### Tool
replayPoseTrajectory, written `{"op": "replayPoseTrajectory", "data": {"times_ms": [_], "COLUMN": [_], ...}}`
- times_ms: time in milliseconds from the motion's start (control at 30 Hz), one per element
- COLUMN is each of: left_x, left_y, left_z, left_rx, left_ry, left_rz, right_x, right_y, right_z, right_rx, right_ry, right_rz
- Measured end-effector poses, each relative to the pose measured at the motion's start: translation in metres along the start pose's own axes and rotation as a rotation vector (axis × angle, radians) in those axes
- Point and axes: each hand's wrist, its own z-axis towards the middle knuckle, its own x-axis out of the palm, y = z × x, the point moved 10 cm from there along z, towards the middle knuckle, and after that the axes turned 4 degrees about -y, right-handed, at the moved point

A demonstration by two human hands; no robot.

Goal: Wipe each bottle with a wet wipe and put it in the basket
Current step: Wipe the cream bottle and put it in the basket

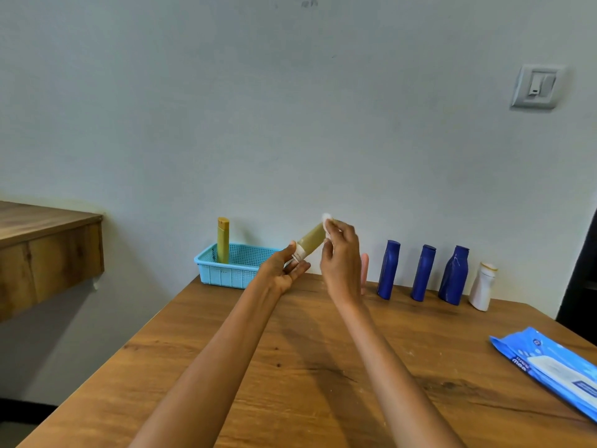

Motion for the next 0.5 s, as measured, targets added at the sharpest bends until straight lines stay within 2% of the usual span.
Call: {"op": "replayPoseTrajectory", "data": {"times_ms": [100,267,333,433,500], "left_x": [0.003,-0.004,-0.002,0.007,0.014], "left_y": [0.004,0.001,0.000,-0.001,0.003], "left_z": [-0.001,0.003,0.003,-0.001,-0.005], "left_rx": [-0.029,-0.018,-0.020,-0.024,-0.029], "left_ry": [0.039,0.014,0.036,0.084,0.126], "left_rz": [0.007,-0.018,-0.020,0.021,0.074], "right_x": [0.019,0.039,0.027,-0.010,-0.027], "right_y": [0.002,0.007,0.003,-0.012,-0.023], "right_z": [-0.008,-0.019,-0.012,0.005,0.012], "right_rx": [-0.046,-0.084,-0.048,0.059,0.108], "right_ry": [0.076,0.147,0.089,-0.117,-0.197], "right_rz": [0.008,0.039,0.090,0.173,0.198]}}
